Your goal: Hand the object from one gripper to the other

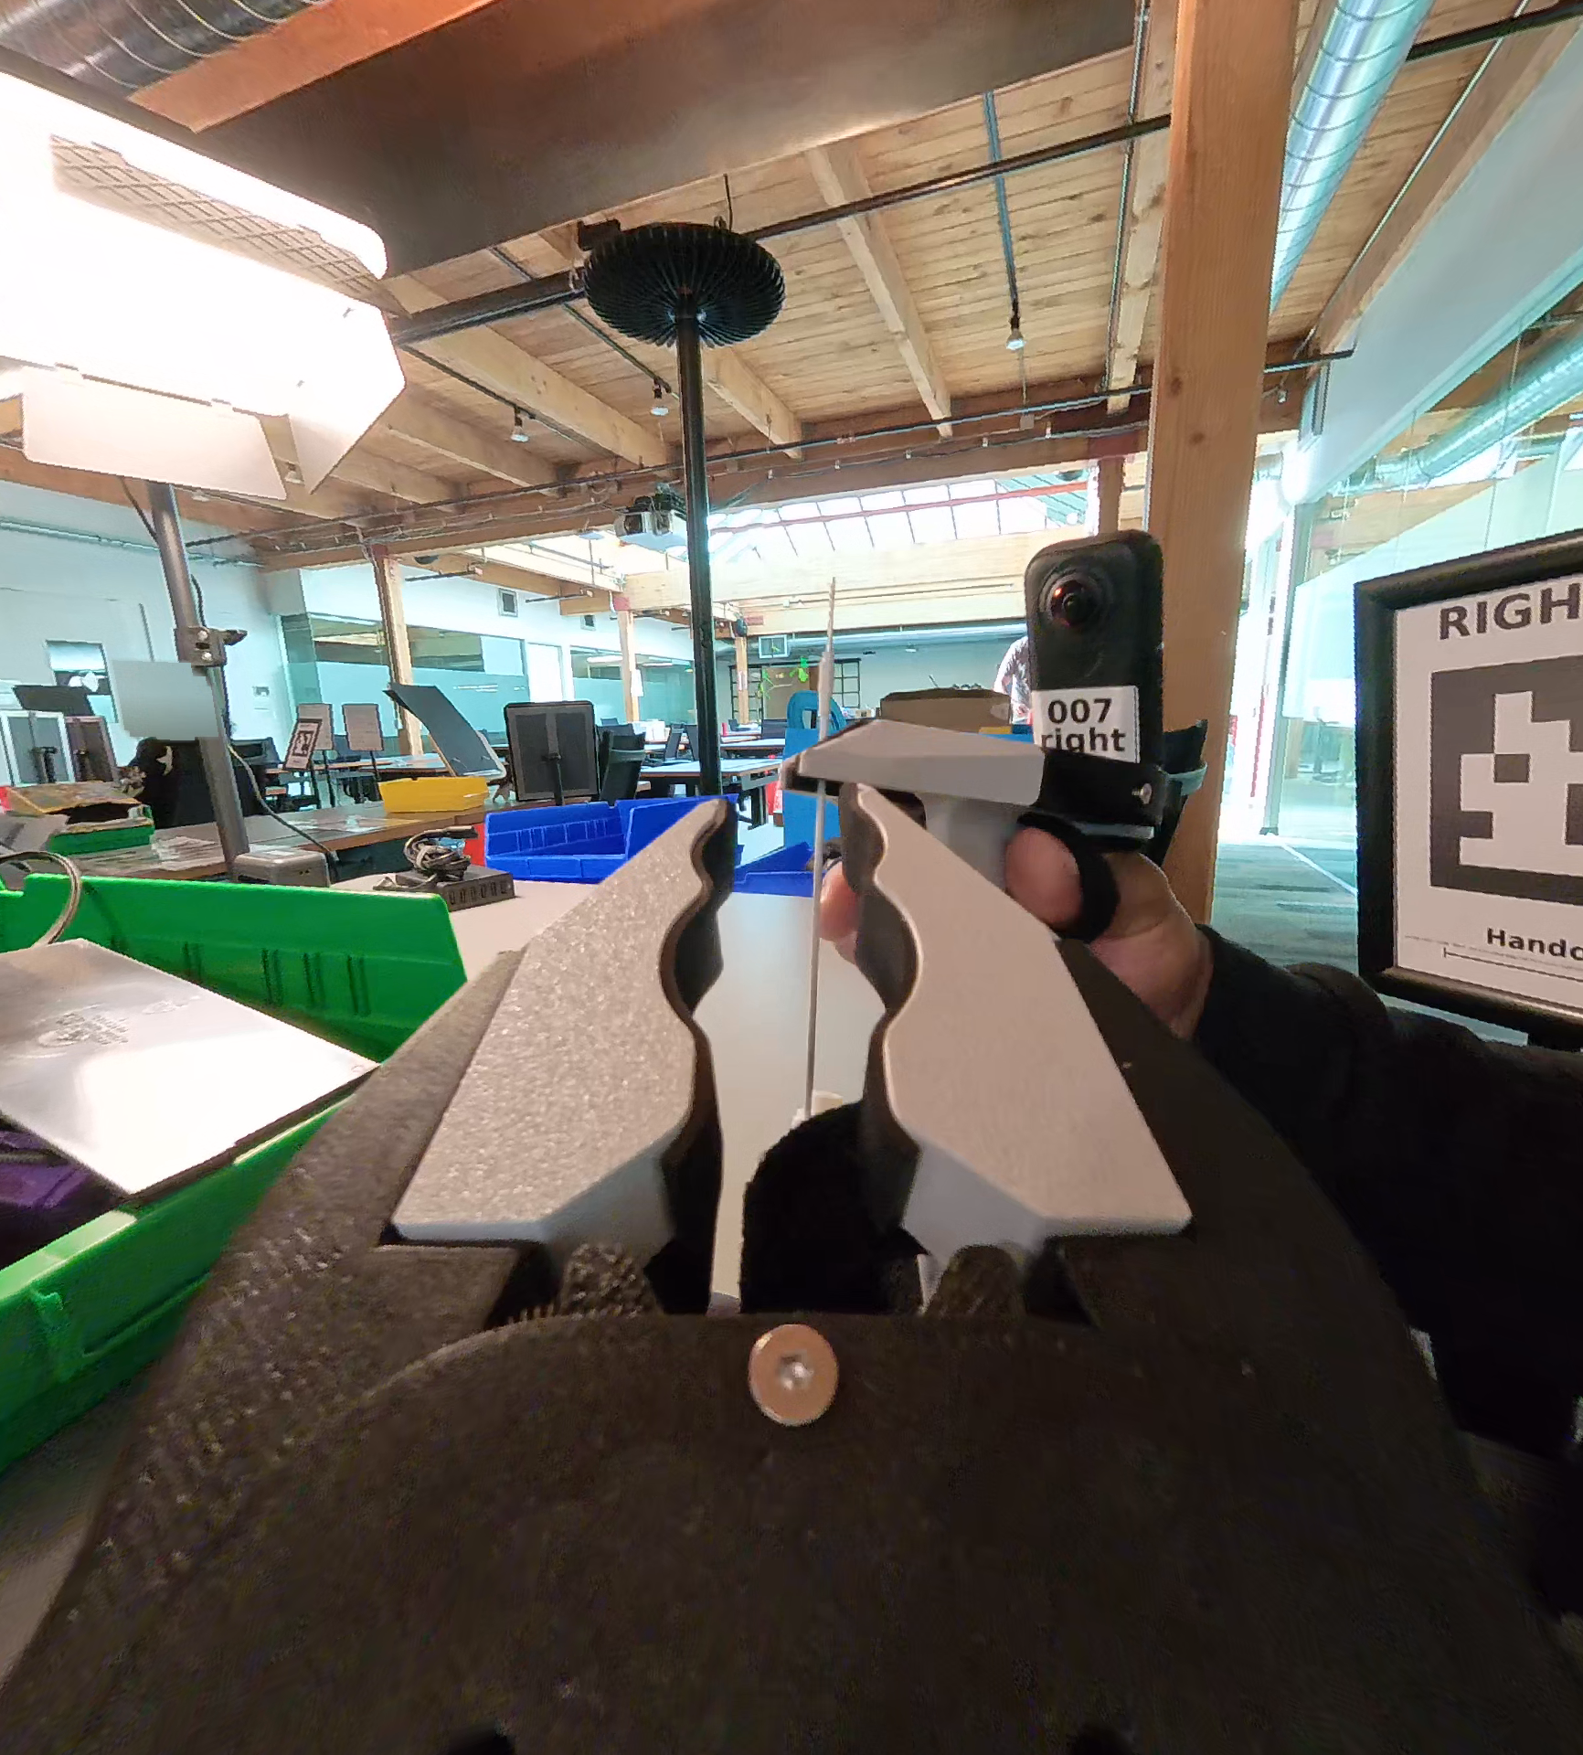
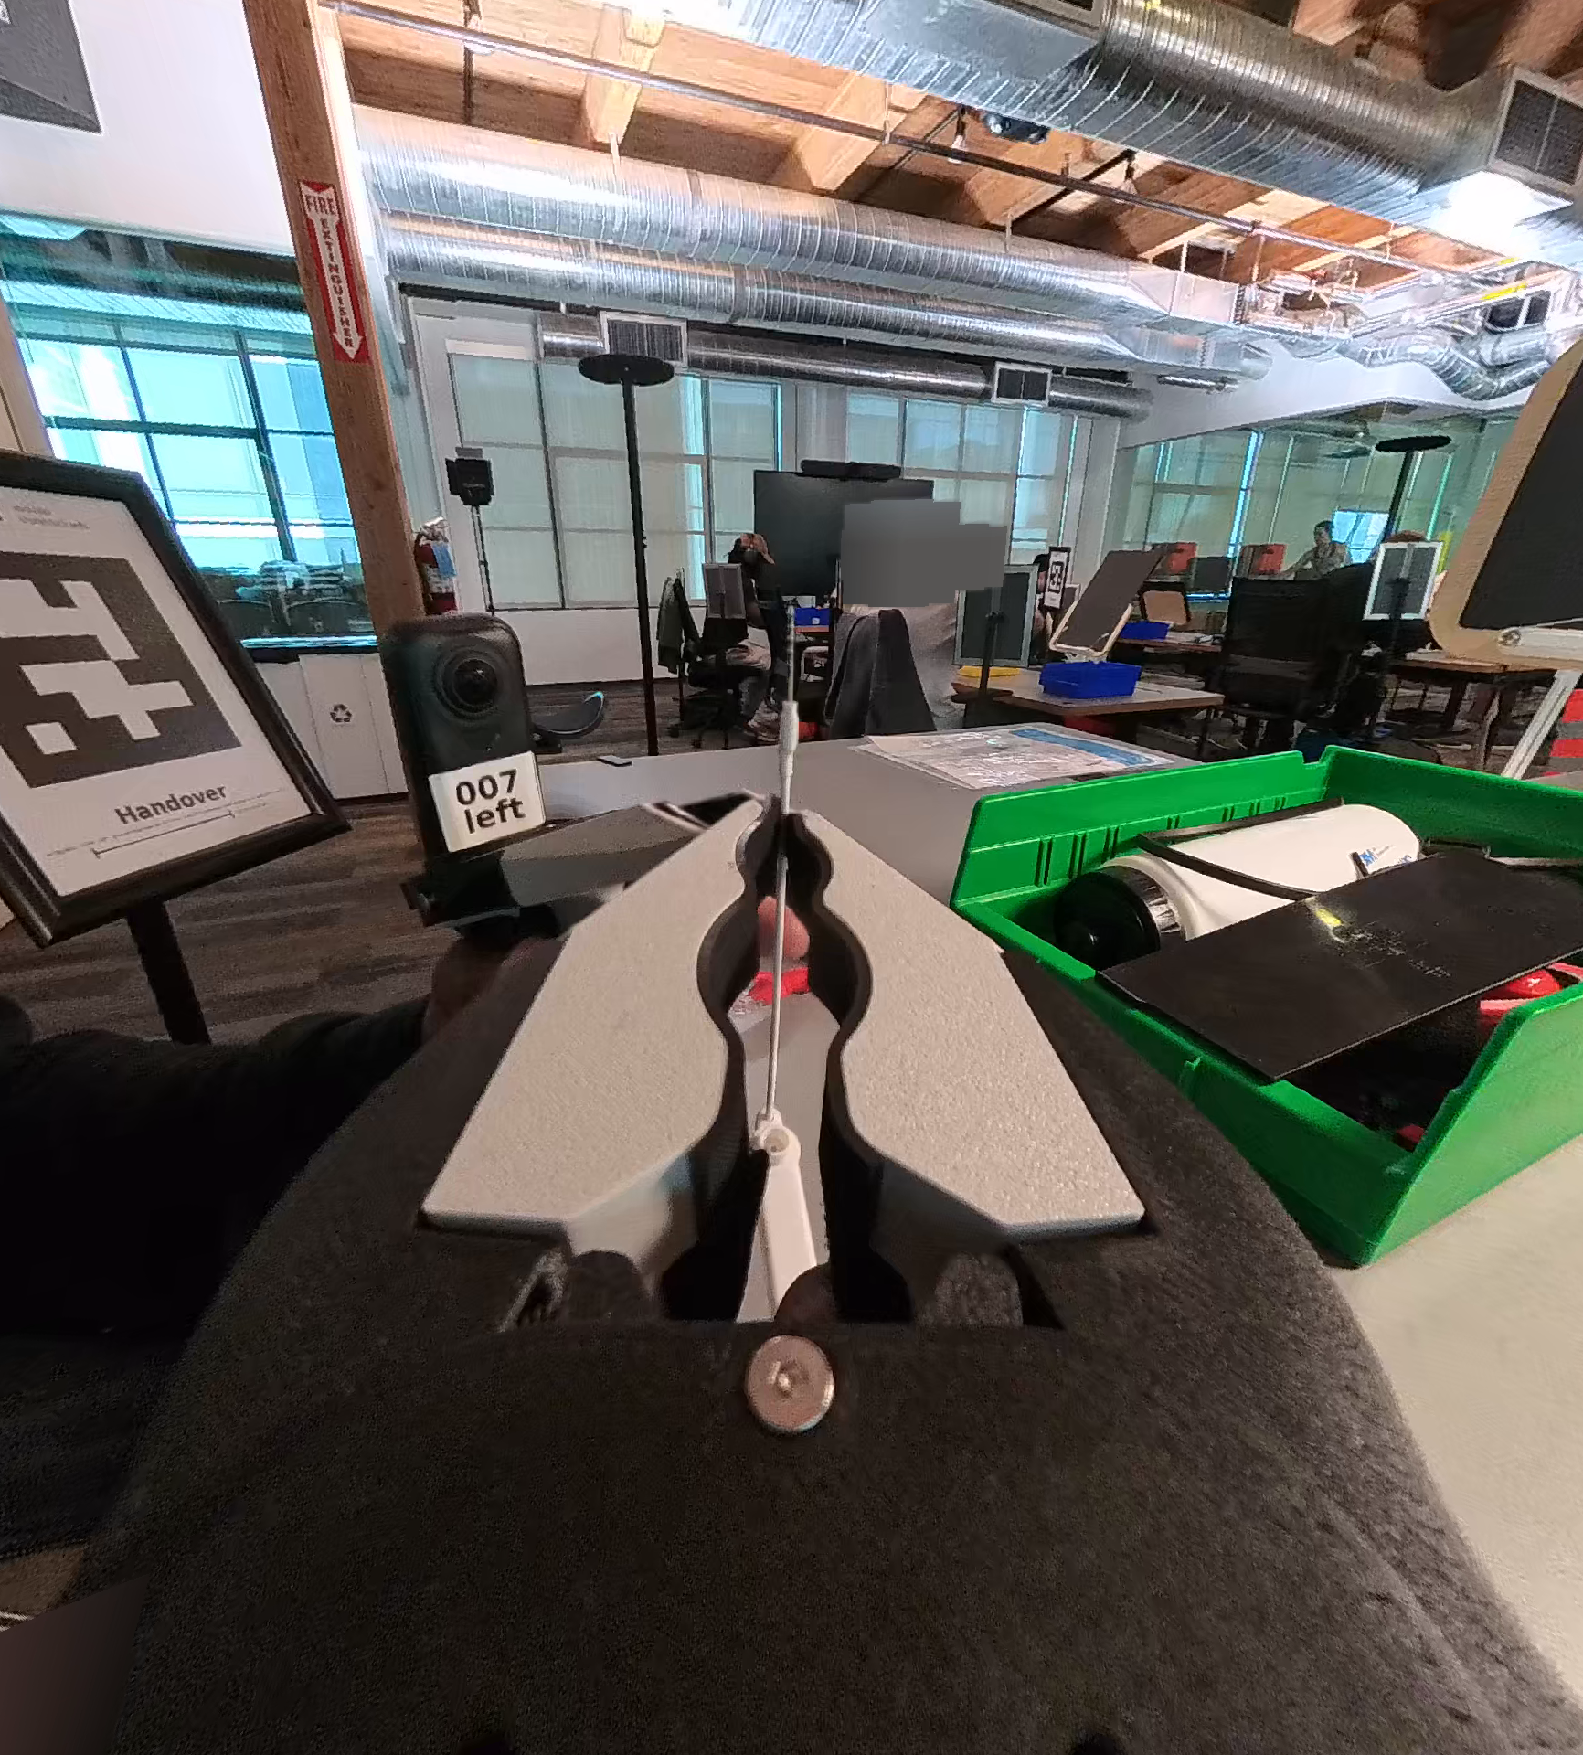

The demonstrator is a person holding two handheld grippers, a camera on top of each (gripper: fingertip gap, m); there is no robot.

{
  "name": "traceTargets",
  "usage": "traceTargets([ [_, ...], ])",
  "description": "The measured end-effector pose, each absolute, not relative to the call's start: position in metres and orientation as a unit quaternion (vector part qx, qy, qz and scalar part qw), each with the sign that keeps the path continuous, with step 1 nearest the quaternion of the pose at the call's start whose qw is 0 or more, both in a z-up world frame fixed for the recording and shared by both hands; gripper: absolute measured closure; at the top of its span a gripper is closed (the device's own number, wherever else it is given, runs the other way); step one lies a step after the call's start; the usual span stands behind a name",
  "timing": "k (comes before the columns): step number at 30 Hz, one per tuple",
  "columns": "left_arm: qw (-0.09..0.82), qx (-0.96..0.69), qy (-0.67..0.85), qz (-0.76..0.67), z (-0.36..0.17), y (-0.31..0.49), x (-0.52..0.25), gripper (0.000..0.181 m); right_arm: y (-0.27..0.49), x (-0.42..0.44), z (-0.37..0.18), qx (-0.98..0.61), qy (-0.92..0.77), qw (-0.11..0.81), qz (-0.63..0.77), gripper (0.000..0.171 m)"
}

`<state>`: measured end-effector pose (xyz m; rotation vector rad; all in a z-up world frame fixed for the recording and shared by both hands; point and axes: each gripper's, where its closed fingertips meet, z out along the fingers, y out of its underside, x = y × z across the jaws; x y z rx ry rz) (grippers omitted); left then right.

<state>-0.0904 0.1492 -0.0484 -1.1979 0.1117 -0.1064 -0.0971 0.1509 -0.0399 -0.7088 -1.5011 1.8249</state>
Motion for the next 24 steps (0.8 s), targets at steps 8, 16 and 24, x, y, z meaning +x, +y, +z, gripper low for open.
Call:
traceTargets([
  [8, 0.794, -0.604, 0.072, -0.021, -0.06, 0.163, -0.083, 0.168, 0.139, -0.098, -0.046, -0.261, -0.591, 0.335, 0.686, 0.169],
  [16, 0.807, -0.588, 0.041, -0.02, -0.054, 0.158, -0.095, 0.18, 0.144, -0.102, -0.052, -0.279, -0.594, 0.319, 0.684, 0.139],
  [24, 0.822, -0.565, 0.016, -0.073, -0.048, 0.15, -0.104, 0.18, 0.133, -0.109, -0.076, -0.281, -0.641, 0.319, 0.639, 0.144],
])
